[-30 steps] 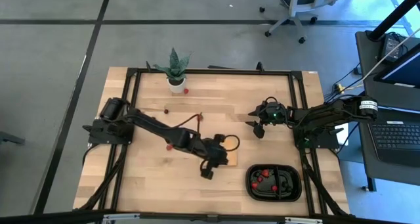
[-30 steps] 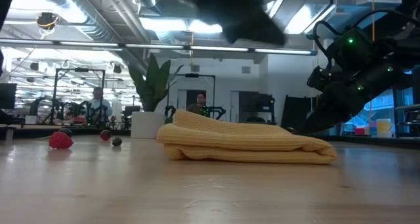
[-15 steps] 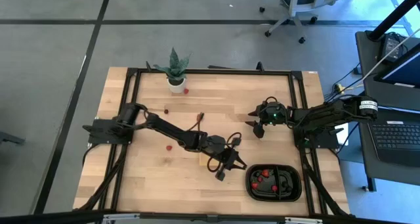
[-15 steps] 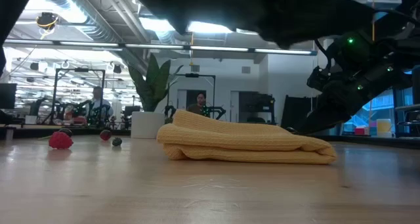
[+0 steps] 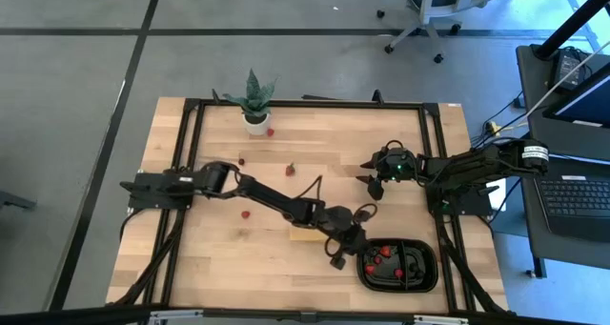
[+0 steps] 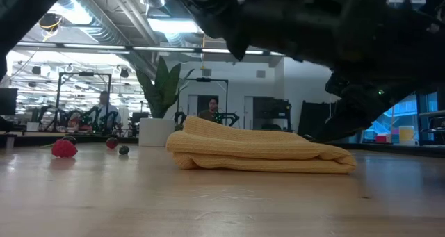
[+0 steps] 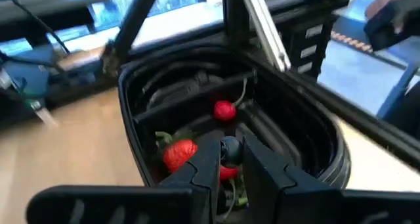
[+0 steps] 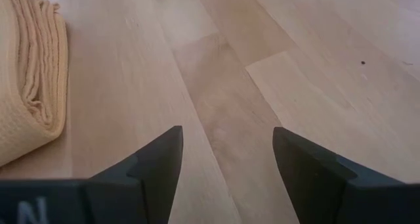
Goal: Pick and placing Produce into tupperware
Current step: Put the blueberry into the black container
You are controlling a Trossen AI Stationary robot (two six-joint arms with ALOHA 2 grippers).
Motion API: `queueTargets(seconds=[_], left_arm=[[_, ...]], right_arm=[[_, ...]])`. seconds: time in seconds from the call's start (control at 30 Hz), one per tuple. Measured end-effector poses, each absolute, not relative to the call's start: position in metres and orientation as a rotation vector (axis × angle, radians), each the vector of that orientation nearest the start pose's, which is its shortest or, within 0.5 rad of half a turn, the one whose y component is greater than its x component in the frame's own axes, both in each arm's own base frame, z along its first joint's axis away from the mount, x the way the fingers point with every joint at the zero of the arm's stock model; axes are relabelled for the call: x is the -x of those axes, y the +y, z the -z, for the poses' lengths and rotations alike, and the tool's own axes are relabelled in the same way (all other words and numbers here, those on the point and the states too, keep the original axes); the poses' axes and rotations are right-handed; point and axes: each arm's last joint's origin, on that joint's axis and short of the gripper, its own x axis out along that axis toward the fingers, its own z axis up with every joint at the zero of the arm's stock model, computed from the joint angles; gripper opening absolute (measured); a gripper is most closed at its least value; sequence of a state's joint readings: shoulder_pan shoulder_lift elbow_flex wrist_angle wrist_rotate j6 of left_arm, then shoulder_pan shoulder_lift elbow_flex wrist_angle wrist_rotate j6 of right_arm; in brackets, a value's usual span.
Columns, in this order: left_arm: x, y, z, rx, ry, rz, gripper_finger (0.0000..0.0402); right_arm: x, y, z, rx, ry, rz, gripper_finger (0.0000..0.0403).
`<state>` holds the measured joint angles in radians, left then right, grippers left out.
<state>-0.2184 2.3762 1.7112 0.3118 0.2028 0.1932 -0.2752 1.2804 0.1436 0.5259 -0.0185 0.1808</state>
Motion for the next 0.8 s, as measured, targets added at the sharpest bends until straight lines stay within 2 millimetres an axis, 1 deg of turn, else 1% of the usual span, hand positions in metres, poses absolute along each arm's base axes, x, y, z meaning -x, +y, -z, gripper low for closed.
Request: queueTargets(seconds=[0.1, 0.27, 0.47, 0.8], left_arm=[[-0.5210, -0.1218, -0.1467, -0.191, 0.347, 0.453, 0.0048], [-0.5198, -0.1226, -0.1446, -0.191, 0.394, 0.457, 0.0048], [-0.5199, -0.1226, -0.1446, -0.191, 0.391, 0.457, 0.0050], [-0.5204, -0.1225, -0.1455, -0.193, 0.382, 0.448, 0.0070]], right_arm=[[-0.1744, -0.0487, -0.1039, -0.263, 0.583, 0.303, 0.0237], [-0.1744, -0.0487, -0.1039, -0.261, 0.583, 0.302, 0.0237], [-0.1744, -0.0488, -0.1039, -0.261, 0.583, 0.303, 0.0237], [-0.1744, -0.0488, -0.1039, -0.259, 0.583, 0.302, 0.0237]])
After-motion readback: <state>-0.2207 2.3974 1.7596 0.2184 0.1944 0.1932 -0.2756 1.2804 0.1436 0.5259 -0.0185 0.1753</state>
